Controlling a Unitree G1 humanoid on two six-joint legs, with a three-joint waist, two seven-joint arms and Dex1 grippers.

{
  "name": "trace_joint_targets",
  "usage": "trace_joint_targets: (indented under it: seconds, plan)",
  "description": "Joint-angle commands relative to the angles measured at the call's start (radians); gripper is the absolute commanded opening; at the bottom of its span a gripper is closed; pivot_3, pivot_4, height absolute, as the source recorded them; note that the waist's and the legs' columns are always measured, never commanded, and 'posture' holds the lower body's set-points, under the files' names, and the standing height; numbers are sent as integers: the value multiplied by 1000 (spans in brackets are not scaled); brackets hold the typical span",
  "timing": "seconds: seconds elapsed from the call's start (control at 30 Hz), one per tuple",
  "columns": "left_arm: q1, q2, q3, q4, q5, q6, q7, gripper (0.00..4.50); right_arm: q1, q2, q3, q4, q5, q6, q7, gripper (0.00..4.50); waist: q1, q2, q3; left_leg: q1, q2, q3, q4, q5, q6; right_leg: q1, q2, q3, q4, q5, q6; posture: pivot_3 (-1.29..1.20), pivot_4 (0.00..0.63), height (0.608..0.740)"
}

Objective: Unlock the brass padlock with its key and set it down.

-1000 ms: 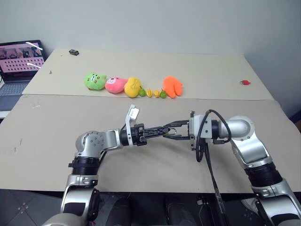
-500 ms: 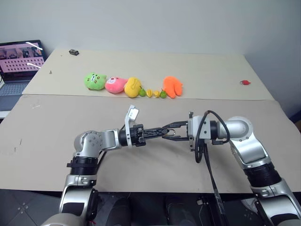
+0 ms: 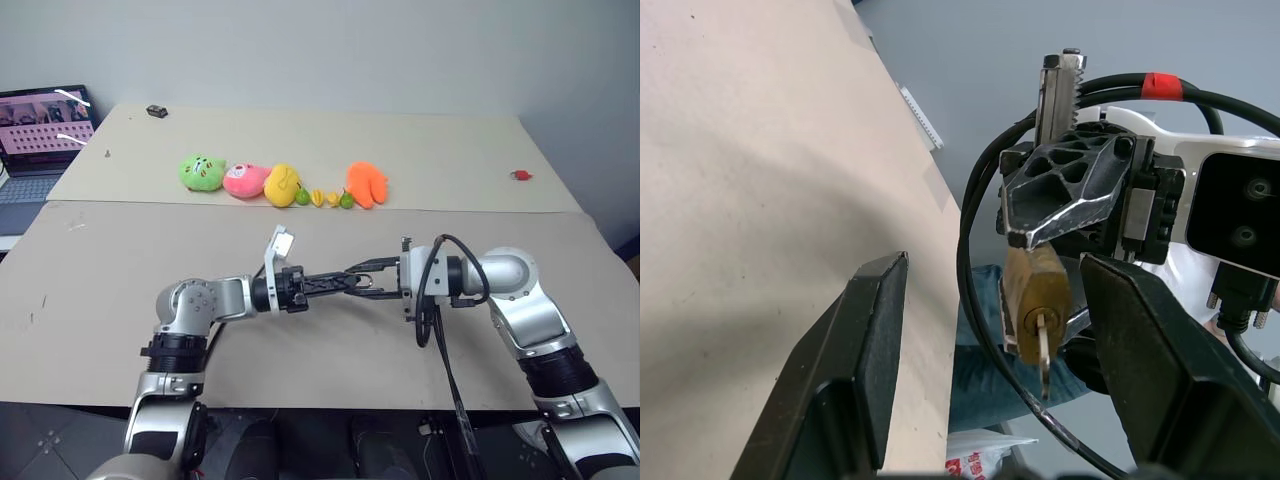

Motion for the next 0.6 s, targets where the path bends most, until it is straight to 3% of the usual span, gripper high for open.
trace_joint_targets:
  seconds: [0.03, 0.47, 0.6]
  plan:
    - [14, 11, 23, -46, -24, 10, 2, 2903, -17, -4, -25, -11, 14, -25, -1, 910, 0, 0, 0, 0, 0, 0, 0, 0, 0, 0, 0, 0, 0, 0, 0, 0, 150, 717]
    - [20, 17, 28, -48, -19, 0, 0, 2903, -24, 0, -20, 5, 9, -39, 1, 910, 0, 0, 0, 0, 0, 0, 0, 0, 0, 0, 0, 0, 0, 0, 0, 0, 150, 717]
    - [16, -1, 24, -43, -19, -8, -1, 1792, -25, -3, -22, 6, 8, -42, 0, 910, 0, 0, 0, 0, 0, 0, 0, 0, 0, 0, 0, 0, 0, 0, 0, 0, 150, 717]
